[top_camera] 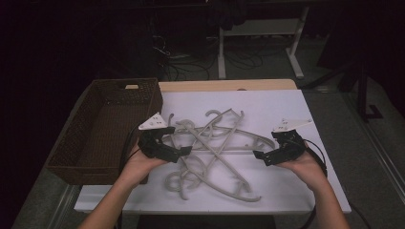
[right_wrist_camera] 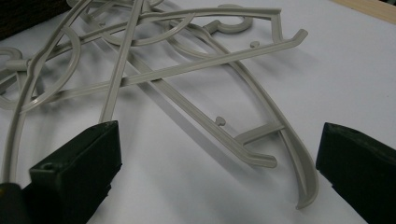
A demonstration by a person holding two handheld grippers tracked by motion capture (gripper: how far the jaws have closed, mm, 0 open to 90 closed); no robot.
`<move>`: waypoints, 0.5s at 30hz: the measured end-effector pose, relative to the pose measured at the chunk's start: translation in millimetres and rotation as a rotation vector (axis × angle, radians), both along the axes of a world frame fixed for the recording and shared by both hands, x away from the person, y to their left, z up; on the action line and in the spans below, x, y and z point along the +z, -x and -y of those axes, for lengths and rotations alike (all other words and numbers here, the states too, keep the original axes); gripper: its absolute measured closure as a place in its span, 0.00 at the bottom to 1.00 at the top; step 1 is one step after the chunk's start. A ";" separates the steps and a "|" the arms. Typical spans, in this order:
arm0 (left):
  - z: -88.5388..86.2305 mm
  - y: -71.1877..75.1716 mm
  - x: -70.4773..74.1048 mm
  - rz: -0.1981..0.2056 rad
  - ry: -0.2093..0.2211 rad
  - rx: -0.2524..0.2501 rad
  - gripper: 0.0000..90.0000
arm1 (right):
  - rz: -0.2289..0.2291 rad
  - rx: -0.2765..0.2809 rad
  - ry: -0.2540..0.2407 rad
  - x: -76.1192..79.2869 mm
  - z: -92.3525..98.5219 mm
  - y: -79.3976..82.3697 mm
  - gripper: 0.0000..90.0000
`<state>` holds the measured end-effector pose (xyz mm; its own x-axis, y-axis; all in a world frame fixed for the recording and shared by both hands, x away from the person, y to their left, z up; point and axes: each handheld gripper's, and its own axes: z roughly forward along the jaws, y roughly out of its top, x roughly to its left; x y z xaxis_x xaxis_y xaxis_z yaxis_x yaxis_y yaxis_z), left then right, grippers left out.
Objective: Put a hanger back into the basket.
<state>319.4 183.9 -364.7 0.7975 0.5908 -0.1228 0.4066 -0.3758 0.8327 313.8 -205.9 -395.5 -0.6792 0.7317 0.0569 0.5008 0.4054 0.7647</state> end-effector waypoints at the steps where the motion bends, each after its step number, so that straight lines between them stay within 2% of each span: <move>1: 2.0 -0.2 -3.1 -0.007 -0.005 0.002 0.00 | -0.001 0.001 0.000 -0.2 -0.2 -0.1 0.00; 4: 8.7 -1.2 -13.9 -0.028 -0.024 0.009 0.01 | -0.001 0.004 0.000 -0.2 0.1 0.0 0.00; 10: 17.8 -8.2 -30.4 -0.036 -0.070 0.030 0.09 | -0.001 0.002 -0.002 0.3 1.2 0.3 0.00; 12: 19.6 -12.6 -35.4 -0.041 -0.081 0.048 0.17 | -0.001 0.003 -0.005 0.4 1.5 0.3 0.00; 13: 20.5 -15.0 -37.2 -0.040 -0.089 0.065 0.18 | -0.001 0.002 -0.005 0.4 1.5 0.3 0.00; 15: 21.3 -19.9 -38.6 -0.034 -0.093 0.094 0.29 | -0.003 0.003 -0.005 0.3 1.5 0.2 0.00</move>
<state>339.4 162.6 -403.3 0.7345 0.6726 -0.0901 0.4707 -0.4094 0.7815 313.6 -207.5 -395.2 -0.6810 0.7296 0.0629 0.5022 0.4027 0.7653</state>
